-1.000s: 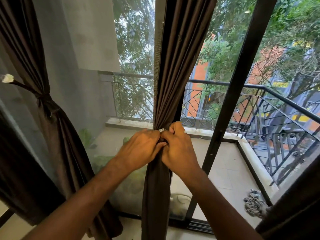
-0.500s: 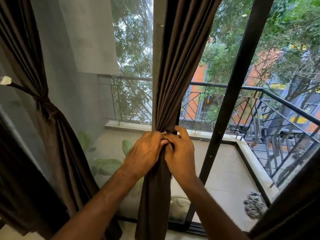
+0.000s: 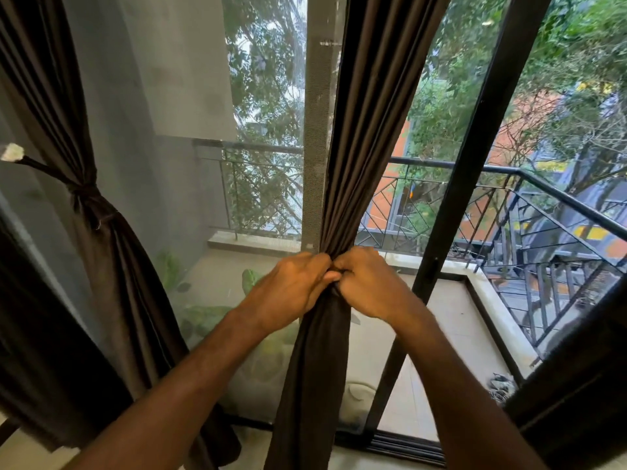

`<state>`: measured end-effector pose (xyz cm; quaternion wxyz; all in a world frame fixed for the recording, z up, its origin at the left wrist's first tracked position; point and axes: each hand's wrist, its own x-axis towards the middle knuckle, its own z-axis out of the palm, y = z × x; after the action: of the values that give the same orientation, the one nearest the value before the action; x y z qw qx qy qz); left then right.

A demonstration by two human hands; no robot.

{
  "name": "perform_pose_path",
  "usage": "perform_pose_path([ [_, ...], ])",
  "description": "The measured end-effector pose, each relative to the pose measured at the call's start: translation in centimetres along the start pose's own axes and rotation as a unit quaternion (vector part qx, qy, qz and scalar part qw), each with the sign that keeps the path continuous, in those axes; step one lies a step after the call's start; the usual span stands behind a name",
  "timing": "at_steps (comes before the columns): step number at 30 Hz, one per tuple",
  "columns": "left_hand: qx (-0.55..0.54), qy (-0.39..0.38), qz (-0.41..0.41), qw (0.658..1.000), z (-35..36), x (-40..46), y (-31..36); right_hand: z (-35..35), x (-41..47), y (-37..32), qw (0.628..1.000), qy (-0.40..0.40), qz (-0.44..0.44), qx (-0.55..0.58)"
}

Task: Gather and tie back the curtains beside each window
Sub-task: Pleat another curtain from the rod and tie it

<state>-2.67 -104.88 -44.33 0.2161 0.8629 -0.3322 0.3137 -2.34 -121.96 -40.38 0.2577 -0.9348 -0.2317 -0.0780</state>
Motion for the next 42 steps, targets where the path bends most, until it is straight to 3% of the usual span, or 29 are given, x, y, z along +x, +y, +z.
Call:
perform_pose_path([
  [2,-0.039,-0.008,-0.012,0.999,-0.2,0.6,0.5,-0.7,0.0,0.5,0.999,-0.029,-0.005,0.025],
  [4,-0.067,-0.010,-0.037,0.997,-0.2,0.9,0.2,-0.3,-0.8,1.0,0.993,0.074,0.006,0.090],
  [5,-0.074,-0.009,-0.053,0.996,-0.1,0.9,-0.1,0.0,-1.4,1.2,0.970,0.176,0.039,0.160],
  [6,-0.078,-0.007,-0.071,0.994,-0.1,0.9,-0.6,0.2,-2.1,1.4,0.923,0.273,0.077,0.259],
  [8,-0.095,-0.003,-0.106,0.990,-0.3,0.9,-1.3,0.6,-3.1,2.2,0.832,0.359,0.121,0.406],
  [9,-0.108,-0.008,-0.121,0.987,-0.5,1.0,-1.5,0.7,-3.4,2.3,0.836,0.343,0.121,0.411],
  [13,-0.165,-0.051,-0.154,0.973,-1.3,2.7,-1.3,3.6,-3.9,0.3,0.939,0.193,0.077,0.274],
  [15,-0.196,-0.074,-0.156,0.965,-1.4,3.3,-1.0,5.1,-3.7,-0.1,0.958,0.231,0.072,0.153],
  [17,-0.234,-0.085,-0.165,0.954,-1.4,3.3,-0.9,5.7,-3.5,-0.3,0.952,0.289,0.045,0.088],
  [18,-0.253,-0.084,-0.173,0.948,-1.3,3.1,-1.1,5.8,-3.3,-0.2,0.946,0.302,0.028,0.115],
  [21,-0.321,-0.058,-0.204,0.923,-1.1,2.7,-1.6,5.1,-3.0,-0.1,0.905,0.301,0.007,0.300],
  [25,-0.375,-0.030,-0.229,0.898,-1.0,2.6,-1.2,4.6,-2.8,-0.1,0.848,0.236,0.087,0.466],
  [27,-0.413,-0.032,-0.240,0.878,-1.1,2.5,-1.1,4.7,-2.8,0.0,0.861,0.214,0.115,0.447],
  [29,-0.461,-0.038,-0.260,0.848,-1.1,2.0,-1.5,5.0,-2.8,0.3,0.903,0.208,0.099,0.362],
  [32,-0.507,-0.027,-0.277,0.816,-0.5,1.0,-1.4,4.9,-2.5,1.3,0.933,0.232,0.072,0.266],
  [36,-0.424,0.097,-0.260,0.862,0.4,1.2,-0.4,5.3,-1.9,1.5,0.962,0.240,0.024,0.125],
  [42,-0.344,0.223,-0.201,0.890,-0.8,3.3,2.0,5.0,-2.4,1.9,0.946,0.295,-0.025,0.133],
])
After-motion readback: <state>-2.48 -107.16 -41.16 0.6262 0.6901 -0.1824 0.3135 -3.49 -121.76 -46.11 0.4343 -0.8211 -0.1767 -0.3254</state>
